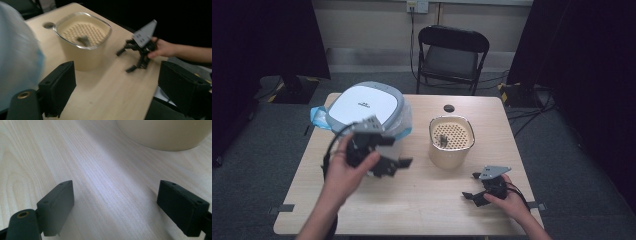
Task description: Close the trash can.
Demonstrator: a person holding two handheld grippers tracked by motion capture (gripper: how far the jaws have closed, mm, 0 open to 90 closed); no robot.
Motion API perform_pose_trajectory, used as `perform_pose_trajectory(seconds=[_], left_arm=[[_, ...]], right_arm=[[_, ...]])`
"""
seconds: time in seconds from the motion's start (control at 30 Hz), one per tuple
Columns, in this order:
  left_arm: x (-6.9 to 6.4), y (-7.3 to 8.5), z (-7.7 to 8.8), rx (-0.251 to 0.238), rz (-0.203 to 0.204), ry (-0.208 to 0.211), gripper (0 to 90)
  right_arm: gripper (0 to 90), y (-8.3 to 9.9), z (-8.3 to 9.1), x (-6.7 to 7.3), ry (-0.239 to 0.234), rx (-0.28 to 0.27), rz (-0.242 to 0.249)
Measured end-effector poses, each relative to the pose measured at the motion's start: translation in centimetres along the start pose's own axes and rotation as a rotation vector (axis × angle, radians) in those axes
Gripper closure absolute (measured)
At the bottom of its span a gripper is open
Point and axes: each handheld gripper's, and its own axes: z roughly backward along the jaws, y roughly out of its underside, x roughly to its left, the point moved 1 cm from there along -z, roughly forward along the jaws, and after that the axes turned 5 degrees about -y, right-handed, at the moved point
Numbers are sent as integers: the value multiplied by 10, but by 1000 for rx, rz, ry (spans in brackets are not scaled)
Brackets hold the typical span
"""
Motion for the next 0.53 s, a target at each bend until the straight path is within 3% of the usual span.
perform_pose_trajectory(seconds=[0.03, 0.13, 0.2, 0.3, 0.53], left_arm=[[0, 0, 0, 0, 0, 0, 168], [-7, 26, -18, 10, 3, 0, 158], [-9, 47, -33, 34, -10, -4, 158], [-8, 64, -47, 73, -18, 2, 158], [-6, 77, -57, 77, -33, 12, 158]], right_arm=[[135, 0, 0, 0, 0, 0, 0], [136, 0, 0, 0, 0, 0, -2], [135, 0, 0, 0, 1, 0, -1], [135, 0, 0, 0, 0, 0, -2], [136, 0, 0, 0, 0, 0, 0]])
